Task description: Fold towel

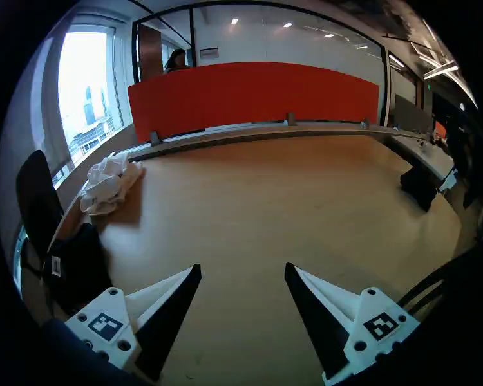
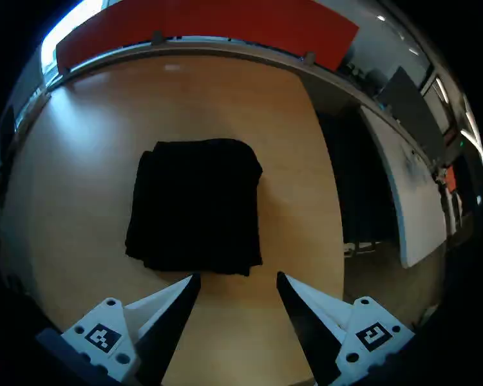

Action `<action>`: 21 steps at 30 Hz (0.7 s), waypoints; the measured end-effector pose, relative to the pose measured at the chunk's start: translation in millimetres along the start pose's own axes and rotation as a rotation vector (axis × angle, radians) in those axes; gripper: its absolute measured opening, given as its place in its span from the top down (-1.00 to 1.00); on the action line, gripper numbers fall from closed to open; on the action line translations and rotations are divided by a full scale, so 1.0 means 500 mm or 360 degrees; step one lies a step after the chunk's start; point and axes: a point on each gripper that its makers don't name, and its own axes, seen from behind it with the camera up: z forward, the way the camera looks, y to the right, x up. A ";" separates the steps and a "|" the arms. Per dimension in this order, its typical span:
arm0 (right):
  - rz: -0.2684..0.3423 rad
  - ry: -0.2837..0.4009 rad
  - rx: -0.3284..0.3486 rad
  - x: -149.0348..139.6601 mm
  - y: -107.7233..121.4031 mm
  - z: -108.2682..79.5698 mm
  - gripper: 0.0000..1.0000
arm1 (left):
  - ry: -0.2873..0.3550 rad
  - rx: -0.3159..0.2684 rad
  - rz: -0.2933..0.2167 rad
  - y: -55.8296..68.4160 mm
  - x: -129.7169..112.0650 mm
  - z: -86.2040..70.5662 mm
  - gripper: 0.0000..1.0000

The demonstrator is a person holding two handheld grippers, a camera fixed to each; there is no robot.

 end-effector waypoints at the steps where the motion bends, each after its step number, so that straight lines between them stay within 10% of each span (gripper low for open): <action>1: 0.0013 0.0008 0.0003 0.001 -0.003 -0.001 -0.83 | 0.0002 -0.0001 0.0000 0.000 0.001 0.000 -0.93; 21: 0.0449 0.0161 0.0000 0.038 -0.036 -0.007 -0.83 | 0.0022 0.0013 -0.0016 -0.019 0.013 -0.002 -0.93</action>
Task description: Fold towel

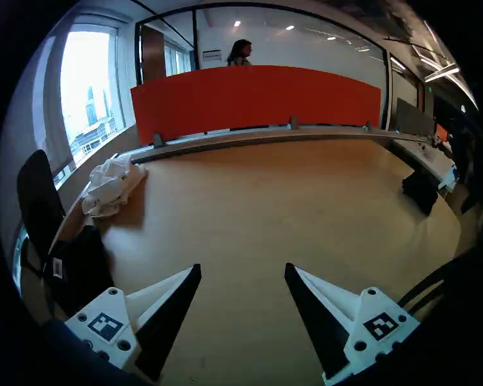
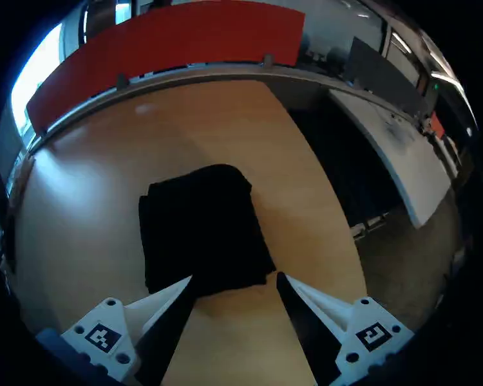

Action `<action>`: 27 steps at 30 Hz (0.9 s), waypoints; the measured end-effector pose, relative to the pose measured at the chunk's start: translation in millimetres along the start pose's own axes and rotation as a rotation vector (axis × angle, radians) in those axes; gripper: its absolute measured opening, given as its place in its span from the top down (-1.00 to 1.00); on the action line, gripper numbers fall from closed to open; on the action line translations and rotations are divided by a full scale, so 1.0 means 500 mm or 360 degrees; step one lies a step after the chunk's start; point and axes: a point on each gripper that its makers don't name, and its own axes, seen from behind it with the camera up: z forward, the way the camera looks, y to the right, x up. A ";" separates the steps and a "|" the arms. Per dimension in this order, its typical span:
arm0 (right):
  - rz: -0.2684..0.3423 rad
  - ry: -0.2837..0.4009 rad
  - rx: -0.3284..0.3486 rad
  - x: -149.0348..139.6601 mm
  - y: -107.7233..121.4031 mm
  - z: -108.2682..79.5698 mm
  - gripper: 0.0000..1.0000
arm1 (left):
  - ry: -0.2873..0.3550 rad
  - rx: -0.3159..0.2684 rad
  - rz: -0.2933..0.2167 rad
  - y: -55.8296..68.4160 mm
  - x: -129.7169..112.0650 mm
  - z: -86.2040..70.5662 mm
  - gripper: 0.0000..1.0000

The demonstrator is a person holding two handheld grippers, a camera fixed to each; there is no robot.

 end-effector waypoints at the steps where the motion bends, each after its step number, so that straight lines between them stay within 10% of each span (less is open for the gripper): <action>1: 0.0011 0.0009 -0.0001 0.002 -0.002 -0.001 -0.83 | 0.0001 0.0001 0.0000 -0.001 0.001 0.001 -0.93; 27: 0.0140 0.0555 -0.0013 0.135 -0.070 -0.048 -0.82 | 0.0049 0.0075 -0.0085 -0.027 0.037 0.018 -0.93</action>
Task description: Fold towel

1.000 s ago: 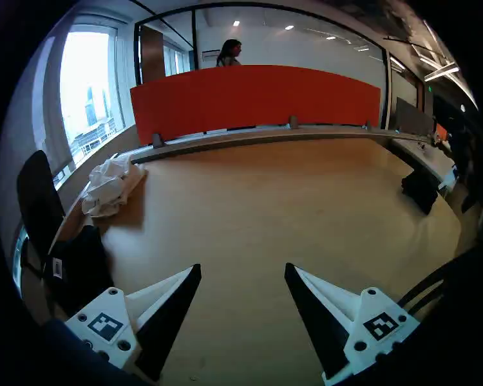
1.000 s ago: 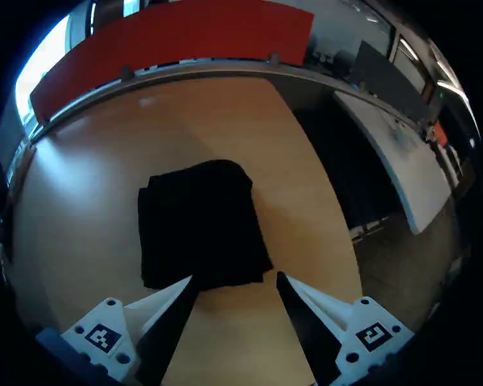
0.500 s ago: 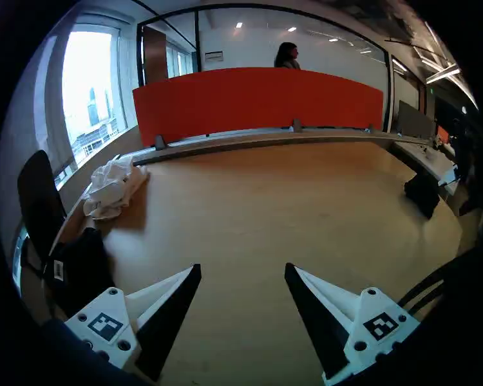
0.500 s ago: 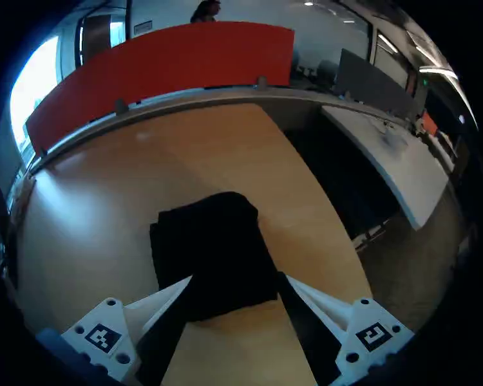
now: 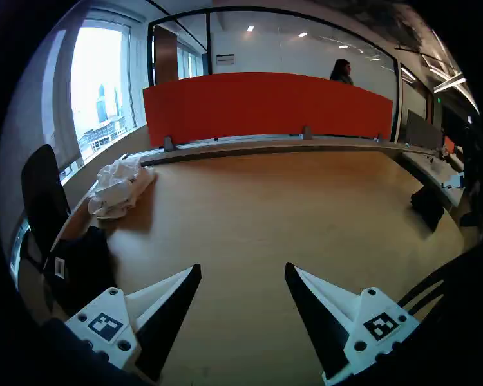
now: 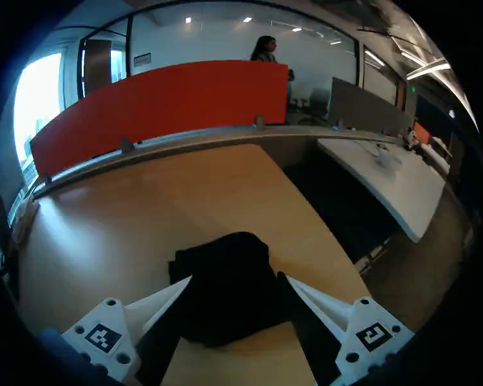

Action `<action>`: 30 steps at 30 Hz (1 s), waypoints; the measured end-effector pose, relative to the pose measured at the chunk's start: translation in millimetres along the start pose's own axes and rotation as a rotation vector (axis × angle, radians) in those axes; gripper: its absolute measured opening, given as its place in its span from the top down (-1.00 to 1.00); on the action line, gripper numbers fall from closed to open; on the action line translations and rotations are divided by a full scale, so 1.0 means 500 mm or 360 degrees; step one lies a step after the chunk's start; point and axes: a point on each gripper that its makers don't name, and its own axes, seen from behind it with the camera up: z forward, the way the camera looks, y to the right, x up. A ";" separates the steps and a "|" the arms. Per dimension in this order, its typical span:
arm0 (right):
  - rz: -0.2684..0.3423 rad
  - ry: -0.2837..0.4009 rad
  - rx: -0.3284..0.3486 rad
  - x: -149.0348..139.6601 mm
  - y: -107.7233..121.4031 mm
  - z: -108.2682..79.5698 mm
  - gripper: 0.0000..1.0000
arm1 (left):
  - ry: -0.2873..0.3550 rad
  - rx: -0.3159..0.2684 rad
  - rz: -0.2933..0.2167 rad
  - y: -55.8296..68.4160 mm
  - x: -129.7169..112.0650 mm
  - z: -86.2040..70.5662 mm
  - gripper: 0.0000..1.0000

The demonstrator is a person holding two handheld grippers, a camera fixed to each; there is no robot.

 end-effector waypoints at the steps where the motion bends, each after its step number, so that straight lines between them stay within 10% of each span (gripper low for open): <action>1: 0.0001 0.0020 0.0001 0.005 -0.003 -0.001 -0.82 | 0.0003 0.0005 -0.0007 -0.001 0.002 0.001 -0.93; 30: -0.0002 0.0538 0.0126 0.156 -0.096 -0.065 -0.82 | 0.0138 0.0052 -0.0107 -0.025 0.088 0.026 -0.93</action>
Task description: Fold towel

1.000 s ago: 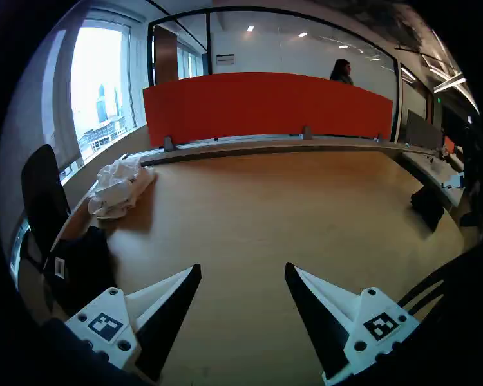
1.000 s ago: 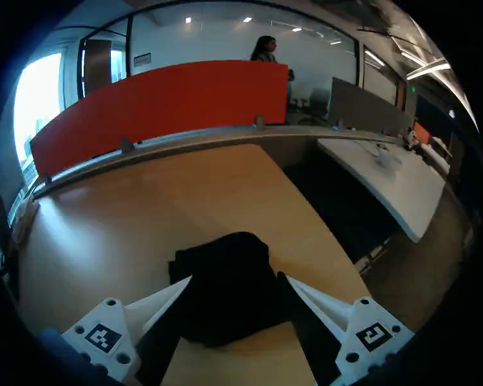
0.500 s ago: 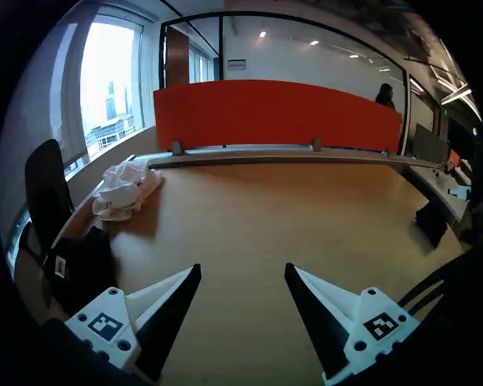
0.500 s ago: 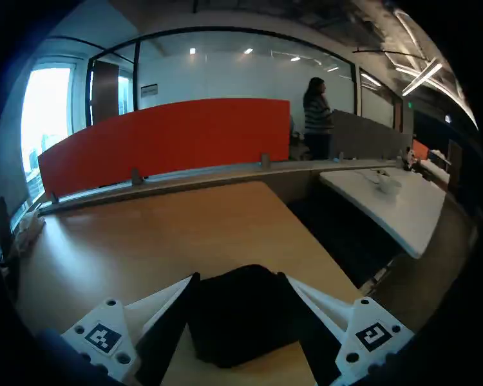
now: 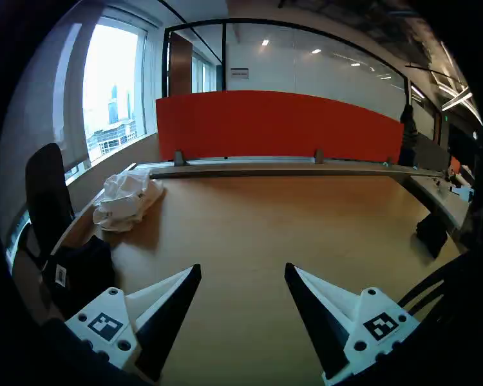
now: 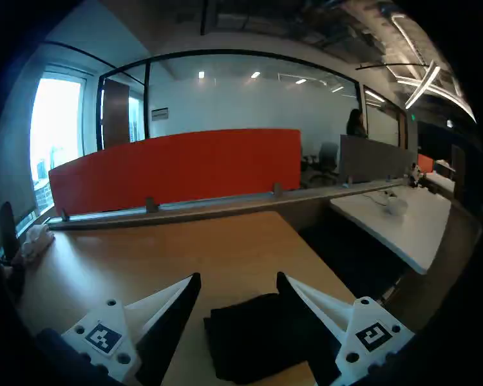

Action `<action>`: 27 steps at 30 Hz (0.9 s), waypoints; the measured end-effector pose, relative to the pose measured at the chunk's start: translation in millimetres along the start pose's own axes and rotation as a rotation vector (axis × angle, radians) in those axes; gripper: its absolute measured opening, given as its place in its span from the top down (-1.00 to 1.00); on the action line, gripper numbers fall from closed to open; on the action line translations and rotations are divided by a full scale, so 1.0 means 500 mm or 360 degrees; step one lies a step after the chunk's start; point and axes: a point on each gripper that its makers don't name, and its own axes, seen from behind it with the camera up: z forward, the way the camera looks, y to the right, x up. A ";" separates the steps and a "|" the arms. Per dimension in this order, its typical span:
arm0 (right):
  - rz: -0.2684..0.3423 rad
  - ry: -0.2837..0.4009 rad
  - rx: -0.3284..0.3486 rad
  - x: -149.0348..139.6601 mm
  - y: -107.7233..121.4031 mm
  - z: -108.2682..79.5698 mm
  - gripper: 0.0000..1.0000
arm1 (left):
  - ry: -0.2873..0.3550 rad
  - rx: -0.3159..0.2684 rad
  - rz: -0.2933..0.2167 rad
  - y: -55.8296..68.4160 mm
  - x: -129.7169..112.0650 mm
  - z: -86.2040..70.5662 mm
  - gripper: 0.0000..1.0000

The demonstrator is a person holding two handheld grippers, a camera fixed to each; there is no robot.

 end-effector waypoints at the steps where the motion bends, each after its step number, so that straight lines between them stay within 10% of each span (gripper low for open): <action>1: -0.0003 0.0013 0.0008 0.008 -0.008 0.000 -0.82 | 0.0010 0.0001 -0.0003 -0.001 0.006 0.001 -0.93; 27: -0.0095 0.0275 0.0284 0.150 -0.272 -0.016 -0.83 | 0.0235 -0.0015 -0.0042 -0.028 0.134 0.025 -0.93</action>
